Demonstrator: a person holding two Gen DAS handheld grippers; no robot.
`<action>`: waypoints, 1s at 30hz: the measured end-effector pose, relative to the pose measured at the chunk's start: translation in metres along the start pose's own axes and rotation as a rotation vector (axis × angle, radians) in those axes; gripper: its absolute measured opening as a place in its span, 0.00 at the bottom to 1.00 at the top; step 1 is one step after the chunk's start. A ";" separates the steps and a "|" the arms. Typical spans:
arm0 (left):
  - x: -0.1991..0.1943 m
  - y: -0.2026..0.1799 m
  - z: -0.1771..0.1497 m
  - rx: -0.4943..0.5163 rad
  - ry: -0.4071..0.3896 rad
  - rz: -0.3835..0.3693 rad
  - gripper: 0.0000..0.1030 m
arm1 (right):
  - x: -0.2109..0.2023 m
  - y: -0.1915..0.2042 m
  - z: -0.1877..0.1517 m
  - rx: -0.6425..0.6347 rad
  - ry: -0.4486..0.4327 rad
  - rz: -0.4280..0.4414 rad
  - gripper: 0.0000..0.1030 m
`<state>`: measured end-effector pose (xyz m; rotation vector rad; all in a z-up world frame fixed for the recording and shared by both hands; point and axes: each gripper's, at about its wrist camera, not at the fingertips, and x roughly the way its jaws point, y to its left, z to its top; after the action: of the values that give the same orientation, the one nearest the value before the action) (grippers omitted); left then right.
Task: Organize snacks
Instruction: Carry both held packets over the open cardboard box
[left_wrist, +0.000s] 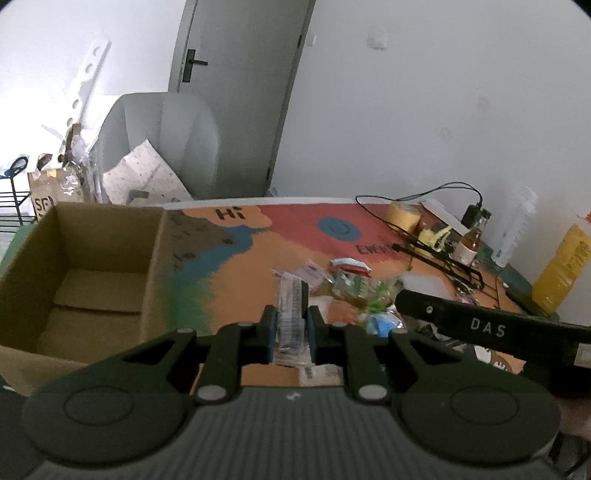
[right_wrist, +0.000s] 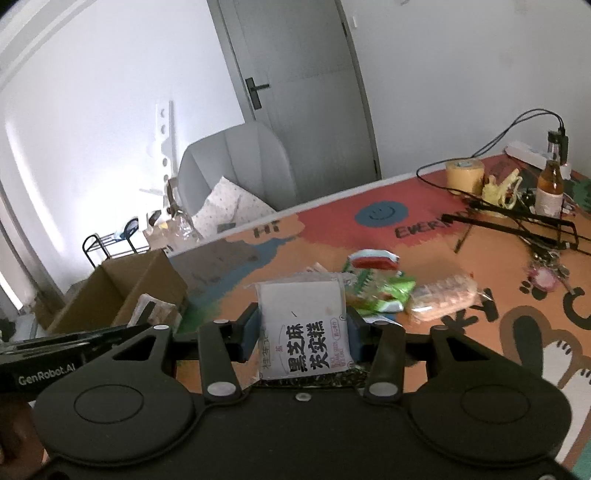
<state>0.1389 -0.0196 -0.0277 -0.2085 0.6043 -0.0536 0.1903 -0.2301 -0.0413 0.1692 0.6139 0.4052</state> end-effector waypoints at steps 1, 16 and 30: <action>-0.002 0.003 0.001 -0.001 -0.003 0.001 0.16 | 0.000 0.004 0.001 0.000 -0.005 0.000 0.44; -0.026 0.065 0.014 -0.062 -0.066 0.052 0.16 | 0.010 0.058 0.009 -0.019 -0.054 0.010 0.44; -0.034 0.126 0.015 -0.163 -0.088 0.165 0.16 | 0.036 0.113 0.008 -0.072 -0.015 0.101 0.44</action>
<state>0.1181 0.1098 -0.0225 -0.3164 0.5363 0.1645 0.1856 -0.1126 -0.0234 0.1349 0.5762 0.5223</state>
